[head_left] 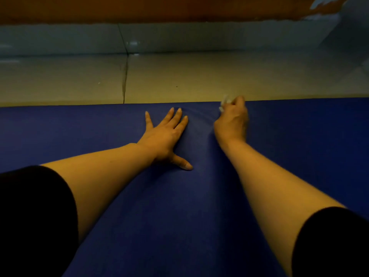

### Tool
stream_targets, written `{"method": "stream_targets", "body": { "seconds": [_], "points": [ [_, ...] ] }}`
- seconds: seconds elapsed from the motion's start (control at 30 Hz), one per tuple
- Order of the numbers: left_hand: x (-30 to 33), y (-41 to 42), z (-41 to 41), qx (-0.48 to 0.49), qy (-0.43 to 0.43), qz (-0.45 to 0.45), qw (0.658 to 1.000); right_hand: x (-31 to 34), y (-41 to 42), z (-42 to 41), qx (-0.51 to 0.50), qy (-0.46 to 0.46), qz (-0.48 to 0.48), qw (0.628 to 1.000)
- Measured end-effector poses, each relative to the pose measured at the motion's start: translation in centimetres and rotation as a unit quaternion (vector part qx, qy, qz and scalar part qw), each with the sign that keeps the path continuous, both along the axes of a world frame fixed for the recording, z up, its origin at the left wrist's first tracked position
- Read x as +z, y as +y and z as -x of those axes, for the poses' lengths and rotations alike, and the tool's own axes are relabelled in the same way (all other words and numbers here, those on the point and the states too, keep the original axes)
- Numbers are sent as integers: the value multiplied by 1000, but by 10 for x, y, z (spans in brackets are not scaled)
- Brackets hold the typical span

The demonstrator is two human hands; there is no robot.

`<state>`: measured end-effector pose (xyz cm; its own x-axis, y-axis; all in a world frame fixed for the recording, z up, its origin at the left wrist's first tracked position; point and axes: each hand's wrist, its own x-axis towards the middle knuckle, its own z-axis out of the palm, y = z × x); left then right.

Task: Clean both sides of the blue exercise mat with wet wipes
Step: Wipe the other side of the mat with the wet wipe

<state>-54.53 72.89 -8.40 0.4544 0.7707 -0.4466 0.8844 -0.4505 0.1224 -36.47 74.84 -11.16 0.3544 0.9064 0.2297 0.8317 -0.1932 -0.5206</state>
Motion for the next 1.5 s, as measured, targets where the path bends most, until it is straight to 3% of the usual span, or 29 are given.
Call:
{"method": "stream_targets", "body": {
  "seconds": [0.2,0.27,0.4,0.6,0.67,0.8,0.9,1.0,1.07,1.17,1.23,1.4,1.5],
  "points": [
    [1,0,-2,-39,-11,-27,999,2,-17,37,182,-35,11,983],
    [2,0,-2,-38,-13,-18,999,4,-15,9,145,-39,18,988],
    [2,-1,-3,-27,-7,-10,1000,3,-20,-6,-20,-15,28,999],
    [5,-17,-6,-2,-9,-24,1000,-4,-42,34,199,-23,2,980],
    [7,-30,-5,-20,4,-50,999,-2,-45,10,193,-46,9,980],
    [7,-60,-8,4,7,-23,1000,5,-55,-12,16,-54,53,997],
    [2,-74,-14,69,-13,45,997,6,-68,28,123,-27,47,991],
    [3,-77,-19,83,-10,51,995,2,-83,41,227,-23,38,973],
    [4,-75,-22,85,0,56,995,3,-84,18,213,-36,28,976],
    [3,-73,-25,85,16,65,994,3,-83,-21,68,-1,19,998],
    [2,-73,-25,85,14,68,994,5,-89,-15,38,-22,20,999],
    [1,-75,-21,95,-17,55,994,-1,-116,42,226,-12,-6,974],
    [0,-75,-21,97,-24,57,993,5,-110,12,219,-31,5,975]
  ]
}}
